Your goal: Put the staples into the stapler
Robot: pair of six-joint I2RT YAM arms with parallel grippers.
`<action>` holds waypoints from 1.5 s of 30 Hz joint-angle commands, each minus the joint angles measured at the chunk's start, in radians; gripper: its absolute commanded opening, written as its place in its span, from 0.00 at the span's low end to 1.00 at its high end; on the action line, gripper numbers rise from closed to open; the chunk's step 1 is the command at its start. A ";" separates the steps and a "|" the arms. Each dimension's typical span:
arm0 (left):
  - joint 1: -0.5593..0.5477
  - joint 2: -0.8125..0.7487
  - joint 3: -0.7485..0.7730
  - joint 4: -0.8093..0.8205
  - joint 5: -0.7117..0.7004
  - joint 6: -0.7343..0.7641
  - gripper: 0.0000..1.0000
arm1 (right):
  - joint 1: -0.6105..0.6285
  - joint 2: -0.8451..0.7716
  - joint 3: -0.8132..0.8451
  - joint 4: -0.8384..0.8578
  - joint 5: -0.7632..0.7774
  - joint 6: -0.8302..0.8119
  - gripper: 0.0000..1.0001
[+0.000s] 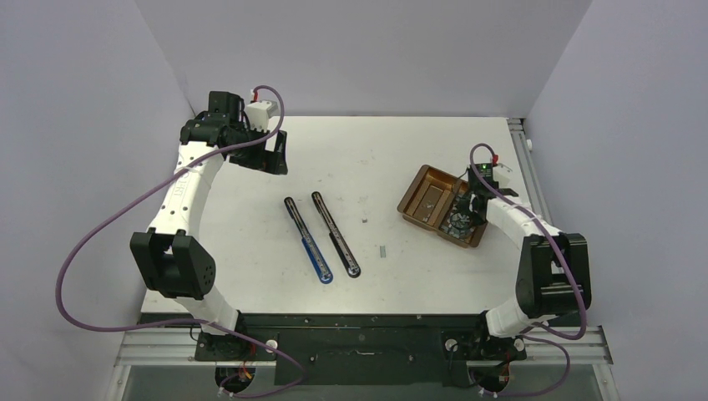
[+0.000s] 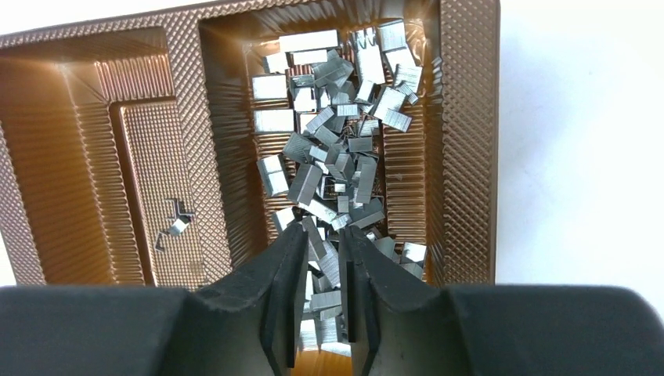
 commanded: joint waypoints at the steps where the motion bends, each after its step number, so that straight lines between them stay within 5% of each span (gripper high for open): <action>1: 0.009 -0.024 0.022 0.009 0.022 -0.001 0.96 | 0.008 -0.017 0.030 -0.003 0.028 -0.014 0.29; 4: 0.009 -0.025 0.019 0.011 0.022 -0.001 0.96 | 0.006 0.025 0.050 0.004 0.029 -0.017 0.36; 22: 0.009 -0.022 0.012 0.014 0.010 0.002 0.96 | -0.006 0.165 0.107 0.017 0.052 -0.024 0.38; 45: 0.009 -0.024 0.027 0.006 0.007 0.002 0.96 | -0.026 0.188 0.093 0.033 0.023 -0.018 0.19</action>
